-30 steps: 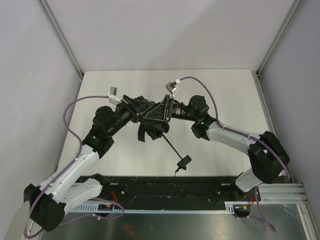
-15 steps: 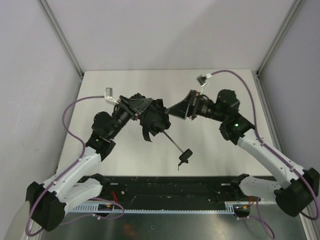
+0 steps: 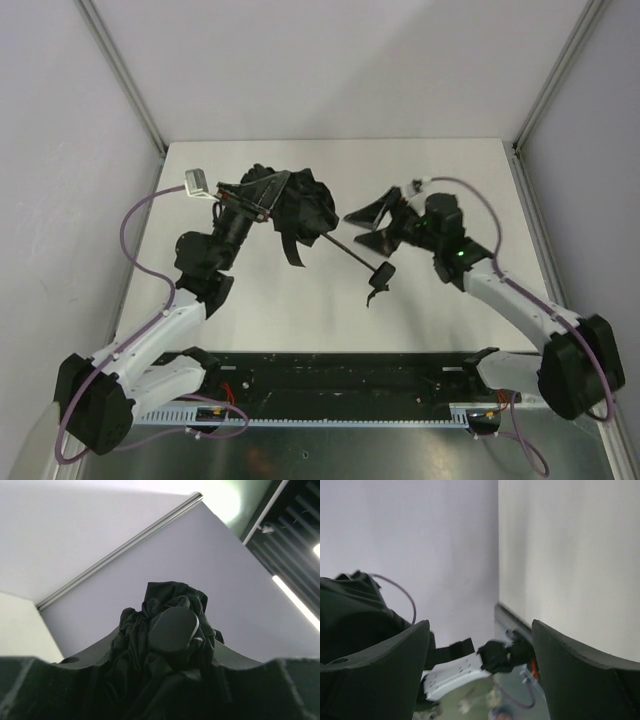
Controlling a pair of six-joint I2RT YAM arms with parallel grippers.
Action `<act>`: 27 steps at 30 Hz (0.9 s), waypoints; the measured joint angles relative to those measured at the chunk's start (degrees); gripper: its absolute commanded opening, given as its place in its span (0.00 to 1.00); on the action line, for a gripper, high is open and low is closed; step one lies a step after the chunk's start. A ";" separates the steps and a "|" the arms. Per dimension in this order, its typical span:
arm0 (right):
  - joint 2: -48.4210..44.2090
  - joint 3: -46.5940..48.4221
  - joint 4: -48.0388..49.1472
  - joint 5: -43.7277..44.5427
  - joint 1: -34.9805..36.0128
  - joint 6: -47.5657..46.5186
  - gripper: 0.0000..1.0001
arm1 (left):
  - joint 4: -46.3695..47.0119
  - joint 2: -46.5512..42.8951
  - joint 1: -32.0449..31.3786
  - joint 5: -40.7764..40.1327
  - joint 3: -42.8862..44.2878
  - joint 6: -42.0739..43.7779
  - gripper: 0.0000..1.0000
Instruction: Put away the umbrella
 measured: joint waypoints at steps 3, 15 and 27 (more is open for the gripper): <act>5.09 -3.58 8.00 -1.40 5.77 9.86 0.84 | 3.30 2.29 0.00 -0.66 1.64 -0.70 0.00; 15.19 -3.98 39.65 0.33 18.80 39.63 0.69 | 9.88 5.33 0.00 -1.86 3.04 -2.40 0.00; 15.34 -7.04 43.67 1.60 21.49 44.46 0.59 | 12.07 5.79 0.00 -1.70 4.63 -2.62 0.00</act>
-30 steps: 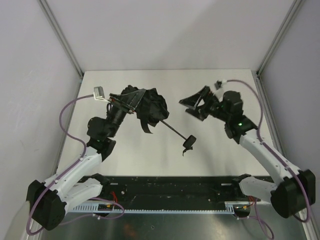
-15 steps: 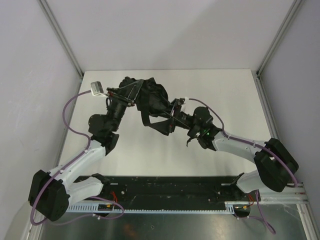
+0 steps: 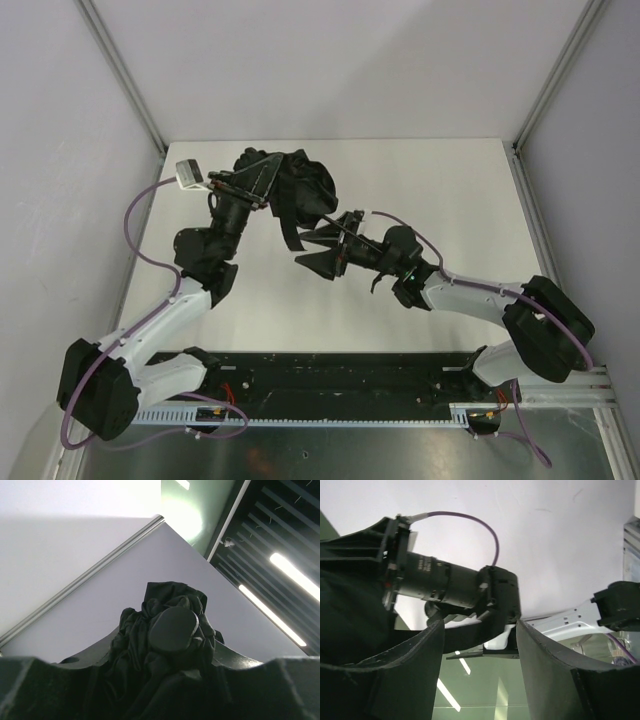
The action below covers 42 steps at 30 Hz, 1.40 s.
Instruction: Put away the umbrella
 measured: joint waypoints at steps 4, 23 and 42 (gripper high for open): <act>-0.20 -1.70 -0.66 0.04 0.37 -0.02 0.51 | 0.44 0.55 0.00 -0.13 0.48 0.07 0.00; 0.09 -1.79 6.54 2.10 1.14 2.23 0.42 | 2.05 1.25 -0.07 -0.09 0.50 -1.60 0.00; 10.10 4.15 20.65 -2.36 -9.97 -22.47 0.00 | -1.88 -0.37 -1.20 7.28 -5.51 -15.74 0.00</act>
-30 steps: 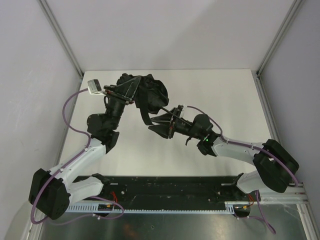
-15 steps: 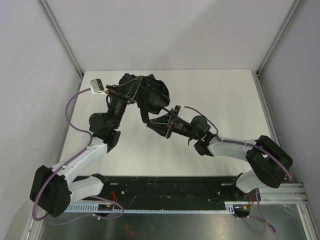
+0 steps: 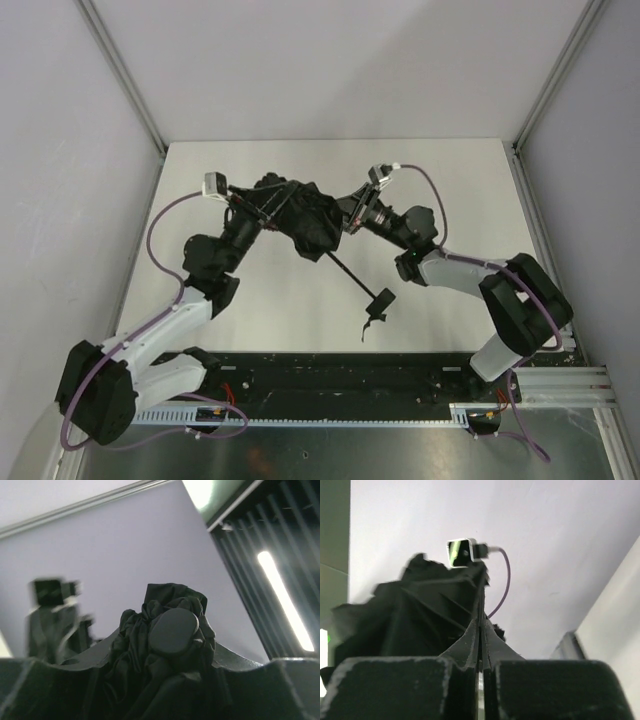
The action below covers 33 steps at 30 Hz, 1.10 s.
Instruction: Put away the umbrella
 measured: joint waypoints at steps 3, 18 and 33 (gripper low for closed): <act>-2.51 0.66 -0.96 -1.03 -2.84 -8.61 0.00 | -7.30 -3.10 -0.04 1.05 -2.12 -0.26 0.00; -2.05 0.63 0.74 -7.85 -6.73 -10.93 0.00 | -42.29 -10.29 -0.02 -0.81 0.09 8.17 0.00; -4.04 1.36 -1.95 -7.69 -5.03 -1.95 0.00 | -57.90 -9.18 -0.70 -4.33 8.26 11.96 0.00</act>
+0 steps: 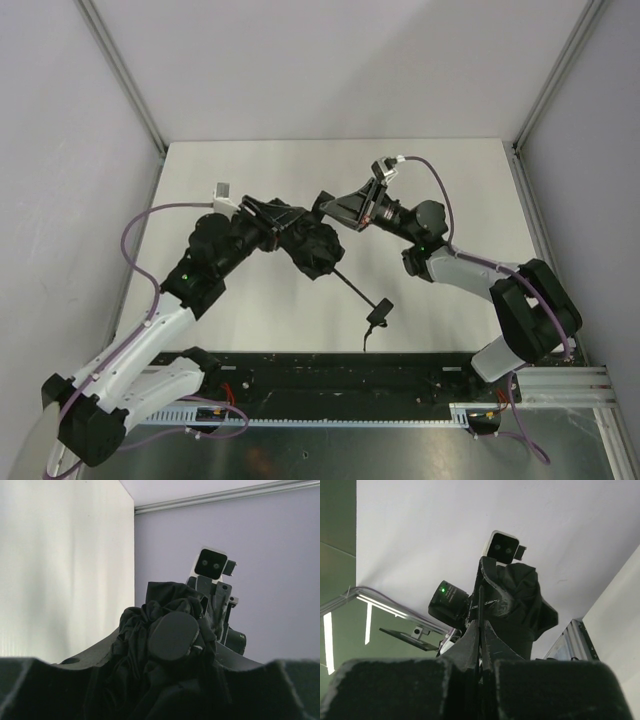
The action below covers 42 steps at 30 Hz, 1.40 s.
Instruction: Put away the umbrella
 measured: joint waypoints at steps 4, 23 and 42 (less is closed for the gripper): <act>-0.31 0.70 -0.39 0.94 1.95 0.20 0.00 | -4.83 1.27 -0.09 -0.61 3.30 0.46 0.00; -7.82 6.56 -16.04 2.21 10.01 -21.31 0.00 | -13.55 3.02 -1.38 -2.78 9.99 1.57 0.00; -11.04 13.09 -44.65 9.31 20.65 -48.46 0.00 | -25.00 3.19 -1.31 -1.86 10.93 3.93 0.00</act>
